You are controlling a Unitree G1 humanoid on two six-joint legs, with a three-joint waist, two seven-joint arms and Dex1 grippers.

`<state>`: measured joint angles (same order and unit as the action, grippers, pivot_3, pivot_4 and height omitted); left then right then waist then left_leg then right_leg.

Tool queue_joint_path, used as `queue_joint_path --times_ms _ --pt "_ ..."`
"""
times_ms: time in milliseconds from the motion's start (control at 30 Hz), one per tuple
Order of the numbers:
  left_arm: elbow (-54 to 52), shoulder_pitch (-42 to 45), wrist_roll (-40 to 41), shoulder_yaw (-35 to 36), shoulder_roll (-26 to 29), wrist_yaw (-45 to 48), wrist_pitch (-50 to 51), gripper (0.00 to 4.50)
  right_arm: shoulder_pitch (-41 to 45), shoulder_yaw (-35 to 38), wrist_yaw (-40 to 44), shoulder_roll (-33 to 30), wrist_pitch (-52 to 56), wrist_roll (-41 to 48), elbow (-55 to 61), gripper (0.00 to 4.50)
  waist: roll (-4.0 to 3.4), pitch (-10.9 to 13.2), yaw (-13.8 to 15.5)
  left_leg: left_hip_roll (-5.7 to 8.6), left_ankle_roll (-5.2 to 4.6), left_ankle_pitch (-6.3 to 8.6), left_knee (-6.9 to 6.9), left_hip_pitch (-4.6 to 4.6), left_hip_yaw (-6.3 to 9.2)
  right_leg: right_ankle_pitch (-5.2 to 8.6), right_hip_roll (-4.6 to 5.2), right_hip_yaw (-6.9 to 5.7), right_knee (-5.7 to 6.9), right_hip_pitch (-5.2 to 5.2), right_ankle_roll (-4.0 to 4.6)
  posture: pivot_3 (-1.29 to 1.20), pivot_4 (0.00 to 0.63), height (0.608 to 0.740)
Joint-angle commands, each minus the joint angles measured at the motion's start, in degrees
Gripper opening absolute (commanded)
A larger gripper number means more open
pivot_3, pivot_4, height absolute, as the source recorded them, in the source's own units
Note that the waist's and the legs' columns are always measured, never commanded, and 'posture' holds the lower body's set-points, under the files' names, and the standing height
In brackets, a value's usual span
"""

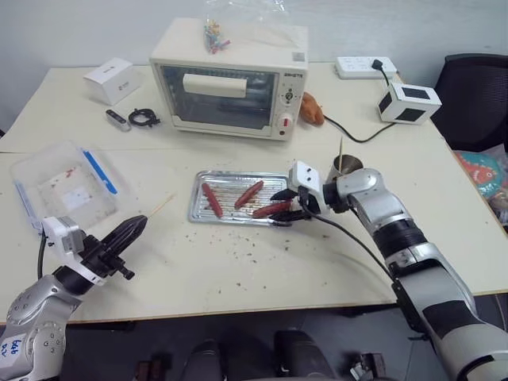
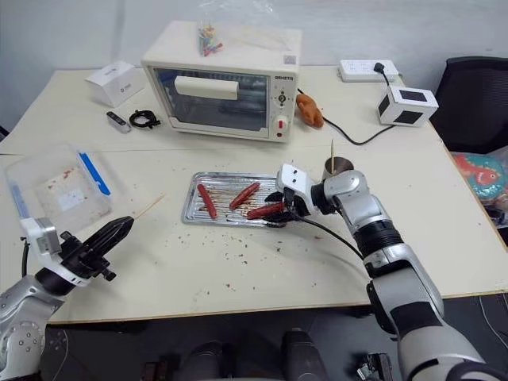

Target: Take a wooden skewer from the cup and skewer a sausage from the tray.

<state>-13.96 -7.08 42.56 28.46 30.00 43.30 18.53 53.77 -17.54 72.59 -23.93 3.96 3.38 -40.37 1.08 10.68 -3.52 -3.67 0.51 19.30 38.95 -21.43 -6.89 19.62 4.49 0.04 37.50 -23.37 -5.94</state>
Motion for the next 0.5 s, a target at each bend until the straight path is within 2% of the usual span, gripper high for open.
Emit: queue_joint_path --times_ms 33,300,400,500 --pt "-1.9 0.5 0.6 0.4 0.4 0.0 -0.6 0.00 1.9 0.6 0.7 0.7 -1.5 -0.7 -0.7 2.60 0.00 0.0 0.0 0.00 0.00 0.00 0.00 -0.01 -0.01 0.00 0.00 0.01 0.01 -0.01 0.00 0.00 0.150 0.740" --pt "-1.3 1.8 0.3 -0.2 0.5 0.2 -0.5 0.00 2.9 1.0 -0.4 2.2 -4.5 -2.9 -4.1 2.60 0.00 0.0 -0.2 0.00 0.01 0.00 0.01 -0.01 -0.04 0.00 0.01 0.01 0.03 -0.04 0.00 0.00 0.150 0.740" --pt "-1.0 2.2 0.2 -0.4 0.6 0.4 -0.5 0.00 3.2 1.1 -0.7 2.6 -5.4 -3.2 -4.7 2.05 0.00 0.0 -0.4 0.00 0.01 0.00 0.01 -0.01 -0.04 0.00 0.00 0.01 0.05 -0.04 0.00 0.00 0.150 0.740" --pt "-0.8 2.4 0.2 -0.5 0.6 0.6 -0.5 0.00 3.4 1.1 -0.4 2.7 -5.5 -3.3 -4.9 1.11 0.00 0.0 -0.6 0.00 0.01 0.00 0.01 -0.01 -0.04 0.00 0.01 0.01 0.06 -0.04 0.00 0.00 0.150 0.740"
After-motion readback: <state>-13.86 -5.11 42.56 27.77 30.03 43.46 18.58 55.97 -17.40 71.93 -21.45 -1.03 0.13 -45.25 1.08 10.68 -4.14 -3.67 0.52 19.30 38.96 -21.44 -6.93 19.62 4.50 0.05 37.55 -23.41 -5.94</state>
